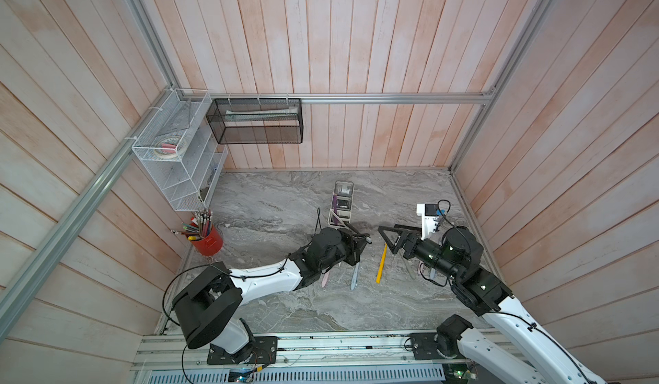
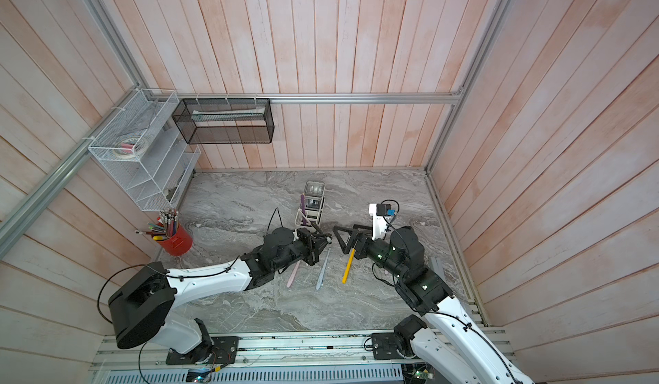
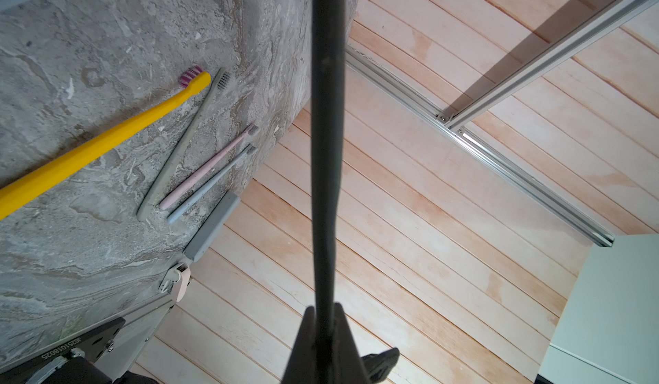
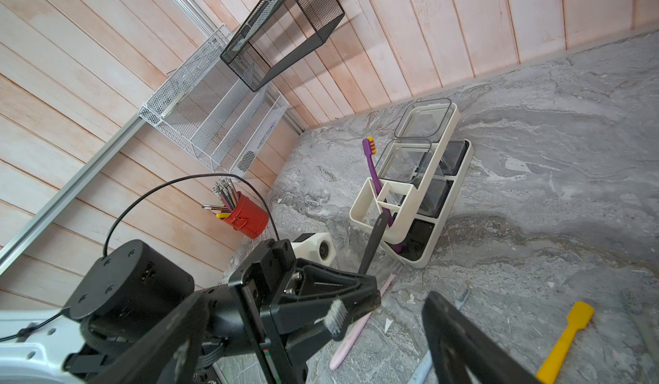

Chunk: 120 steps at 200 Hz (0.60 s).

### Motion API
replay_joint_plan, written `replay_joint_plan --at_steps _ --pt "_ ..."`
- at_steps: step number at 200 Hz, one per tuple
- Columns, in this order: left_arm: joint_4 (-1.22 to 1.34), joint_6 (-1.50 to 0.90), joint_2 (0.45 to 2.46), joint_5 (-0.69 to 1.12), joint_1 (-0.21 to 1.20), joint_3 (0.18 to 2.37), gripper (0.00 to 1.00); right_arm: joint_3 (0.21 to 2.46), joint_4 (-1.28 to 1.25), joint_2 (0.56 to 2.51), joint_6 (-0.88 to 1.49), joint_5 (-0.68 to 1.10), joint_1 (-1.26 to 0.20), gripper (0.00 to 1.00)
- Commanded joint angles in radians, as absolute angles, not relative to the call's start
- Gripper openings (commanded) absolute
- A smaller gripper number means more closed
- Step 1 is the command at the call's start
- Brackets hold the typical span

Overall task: Place the toothbrush into the toothbrush holder
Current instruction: Place the toothbrush in the toothbrush holder.

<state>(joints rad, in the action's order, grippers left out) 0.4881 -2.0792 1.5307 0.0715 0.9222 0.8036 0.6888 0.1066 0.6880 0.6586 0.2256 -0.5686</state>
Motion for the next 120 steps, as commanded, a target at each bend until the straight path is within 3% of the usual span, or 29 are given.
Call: replay_joint_plan --at_steps 1,120 --pt "0.505 -2.224 1.542 0.066 0.919 0.824 0.00 0.684 0.118 0.674 0.663 0.230 -0.565 0.96" --pt "0.428 -2.180 1.583 0.101 0.897 0.944 0.00 0.672 0.117 0.658 0.666 0.228 -0.565 0.96"
